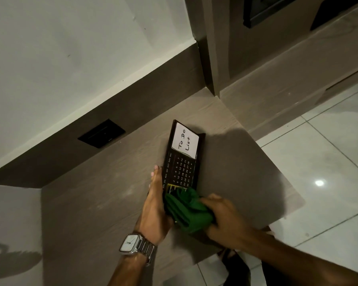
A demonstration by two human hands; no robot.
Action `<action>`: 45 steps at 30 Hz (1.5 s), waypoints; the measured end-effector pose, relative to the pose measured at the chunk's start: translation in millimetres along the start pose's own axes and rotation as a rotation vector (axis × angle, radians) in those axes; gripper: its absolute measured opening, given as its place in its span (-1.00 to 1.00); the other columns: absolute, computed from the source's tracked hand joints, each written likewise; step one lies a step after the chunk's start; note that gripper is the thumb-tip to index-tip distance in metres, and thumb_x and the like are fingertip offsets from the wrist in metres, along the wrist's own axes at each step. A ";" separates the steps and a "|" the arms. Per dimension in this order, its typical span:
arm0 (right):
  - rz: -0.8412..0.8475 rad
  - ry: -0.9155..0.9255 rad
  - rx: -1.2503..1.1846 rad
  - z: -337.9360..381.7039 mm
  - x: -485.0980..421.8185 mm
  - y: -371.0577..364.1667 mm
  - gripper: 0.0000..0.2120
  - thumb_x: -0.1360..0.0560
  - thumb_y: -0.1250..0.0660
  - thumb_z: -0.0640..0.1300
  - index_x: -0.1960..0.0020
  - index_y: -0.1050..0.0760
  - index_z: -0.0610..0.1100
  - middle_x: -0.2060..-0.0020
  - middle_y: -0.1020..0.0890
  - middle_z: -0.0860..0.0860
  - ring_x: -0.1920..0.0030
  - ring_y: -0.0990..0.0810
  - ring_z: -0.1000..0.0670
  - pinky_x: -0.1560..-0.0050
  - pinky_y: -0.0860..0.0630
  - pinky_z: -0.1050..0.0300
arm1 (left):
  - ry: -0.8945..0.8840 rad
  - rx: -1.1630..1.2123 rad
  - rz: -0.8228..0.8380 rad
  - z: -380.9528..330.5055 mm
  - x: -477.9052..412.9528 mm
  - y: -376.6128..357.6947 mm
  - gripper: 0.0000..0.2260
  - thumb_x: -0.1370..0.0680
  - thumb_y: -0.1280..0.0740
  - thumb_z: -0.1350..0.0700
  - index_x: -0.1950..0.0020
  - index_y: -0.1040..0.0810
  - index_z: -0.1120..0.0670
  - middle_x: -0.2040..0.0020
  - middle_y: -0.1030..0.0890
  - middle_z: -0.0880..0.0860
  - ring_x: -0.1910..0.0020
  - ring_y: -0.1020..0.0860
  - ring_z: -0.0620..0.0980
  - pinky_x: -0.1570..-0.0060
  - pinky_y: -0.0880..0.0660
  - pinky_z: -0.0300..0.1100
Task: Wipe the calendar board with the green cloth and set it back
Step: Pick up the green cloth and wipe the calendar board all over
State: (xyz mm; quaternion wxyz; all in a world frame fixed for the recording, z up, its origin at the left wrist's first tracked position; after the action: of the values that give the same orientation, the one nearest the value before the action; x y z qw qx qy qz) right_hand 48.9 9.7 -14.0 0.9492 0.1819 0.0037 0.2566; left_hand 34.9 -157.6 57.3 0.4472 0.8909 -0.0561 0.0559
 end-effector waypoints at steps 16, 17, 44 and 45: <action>-0.333 -0.471 -0.493 -45.8 -53.8 52.6 -0.62 -0.39 -0.51 -0.16 -0.18 -0.54 -0.02 -0.04 -0.68 -0.01 0.03 -0.67 0.09 0.03 -0.64 0.09 | 0.022 -0.094 0.005 10.4 -2.2 -2.8 0.09 -0.39 -0.54 0.18 -0.58 0.26 -0.09 -0.61 -0.02 0.05 -0.58 -0.02 0.04 -0.48 -0.10 0.06; -0.235 -0.485 -0.505 -46.2 -43.0 38.0 -0.59 -0.37 -0.52 -0.14 -0.18 -0.53 0.00 -0.05 -0.68 -0.01 0.01 -0.67 0.08 0.02 -0.64 0.06 | 0.013 -0.092 0.009 9.8 -1.9 -2.6 0.10 -0.39 -0.54 0.18 -0.56 0.28 -0.12 -0.60 0.00 0.03 -0.58 -0.01 0.01 -0.48 -0.07 0.04; -0.591 -0.197 0.023 7.1 -86.2 106.9 -0.63 -0.35 -0.40 -0.34 -0.12 -0.44 -0.15 0.13 -0.61 0.01 0.08 -0.61 -0.06 0.19 -0.36 0.44 | 0.039 -0.069 0.029 -2.8 -1.0 1.9 0.03 -0.38 -0.53 0.30 -0.59 0.14 0.10 -0.62 0.02 0.10 -0.60 0.05 0.07 -0.55 -0.11 0.19; -0.535 -0.098 0.059 14.3 -87.7 104.4 -0.57 -0.33 -0.40 -0.39 -0.13 -0.42 -0.12 0.10 -0.59 0.04 0.05 -0.63 -0.06 0.20 -0.37 0.50 | 0.045 -0.064 0.029 -2.4 -1.1 2.4 0.04 -0.38 -0.53 0.30 -0.59 0.16 0.08 -0.62 0.02 0.10 -0.60 0.05 0.07 -0.55 -0.11 0.18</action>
State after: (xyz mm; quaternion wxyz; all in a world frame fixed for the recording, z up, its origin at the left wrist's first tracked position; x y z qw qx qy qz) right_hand -76.5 45.7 28.0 0.9766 0.2143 0.0133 -0.0124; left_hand 33.4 -157.1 60.4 0.4759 0.8737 -0.0605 0.0804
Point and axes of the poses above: each hand's wrist, its own x-axis away from the middle knuckle, its own y-axis out of the back of the hand, z = x × y, the point moved 6 cm from there along -x, towards the middle knuckle
